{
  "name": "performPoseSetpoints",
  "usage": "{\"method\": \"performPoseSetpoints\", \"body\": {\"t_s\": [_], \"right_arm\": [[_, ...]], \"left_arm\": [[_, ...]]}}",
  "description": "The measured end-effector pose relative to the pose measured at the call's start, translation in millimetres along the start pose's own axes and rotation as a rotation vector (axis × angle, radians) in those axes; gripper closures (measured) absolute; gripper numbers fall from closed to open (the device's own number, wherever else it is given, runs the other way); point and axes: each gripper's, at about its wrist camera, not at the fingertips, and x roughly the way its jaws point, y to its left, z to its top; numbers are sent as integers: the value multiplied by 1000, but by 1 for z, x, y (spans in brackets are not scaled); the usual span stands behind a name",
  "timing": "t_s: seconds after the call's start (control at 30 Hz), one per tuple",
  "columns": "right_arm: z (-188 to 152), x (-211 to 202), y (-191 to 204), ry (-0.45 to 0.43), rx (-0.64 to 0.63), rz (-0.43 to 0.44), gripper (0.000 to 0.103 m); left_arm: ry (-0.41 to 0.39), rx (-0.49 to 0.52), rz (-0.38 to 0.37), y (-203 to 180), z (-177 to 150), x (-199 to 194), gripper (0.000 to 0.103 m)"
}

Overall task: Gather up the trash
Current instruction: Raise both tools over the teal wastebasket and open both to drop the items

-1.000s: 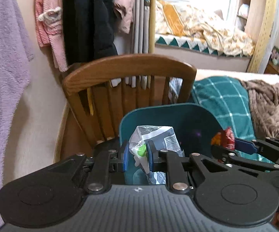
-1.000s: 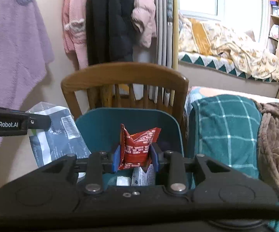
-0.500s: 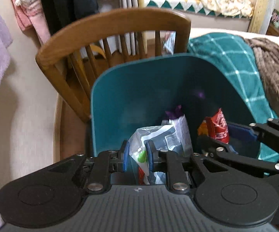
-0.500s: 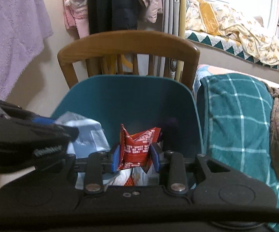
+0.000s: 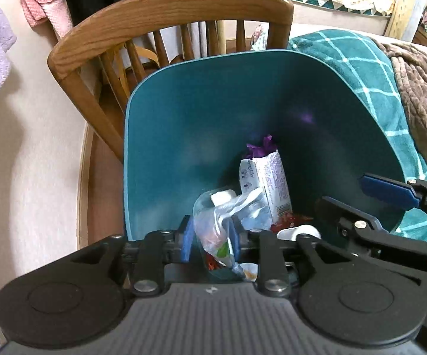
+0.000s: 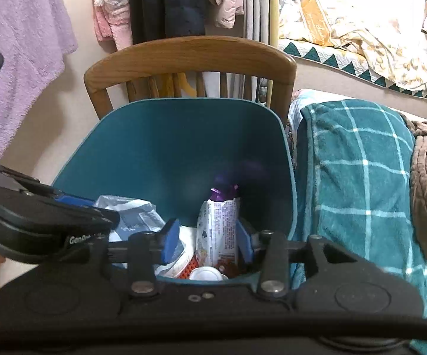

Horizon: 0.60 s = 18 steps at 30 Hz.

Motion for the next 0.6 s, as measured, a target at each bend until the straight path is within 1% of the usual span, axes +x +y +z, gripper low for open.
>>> {"method": "performPoseSetpoints", "body": {"t_s": [0.1,0.17,0.2,0.23,0.27,0.3,0.37,0.5,0.6], "right_arm": [[0,-9,-3,-18,20,11,59],[0,-17,-4,-33,33,13,54],[0,-21,-5,-40,37,14,53],[-1,-26,-7,-49,40,18,51],[-2,-30,-8,-57,42,21,51],[-3,-35,-9,-64,46,22,51],[-6,-46,-11,-74,52,36,47],[-15,-66,-12,-98,30,54,46],[-24,-82,-13,-115,38,73,40]], "left_arm": [[-27,-4,-18,-2,-3,-8,73],[-41,-6,-32,-1,-5,-14,71],[-48,-9,-36,-1,-7,-17,62],[-55,-13,-39,-1,-8,-20,55],[-69,-18,-40,0,-11,-25,43],[-85,-21,-46,1,-13,-29,38],[-106,-16,-56,2,-18,-37,38],[-134,2,-73,1,-32,-56,38],[-164,23,-80,1,-46,-72,38]]}}
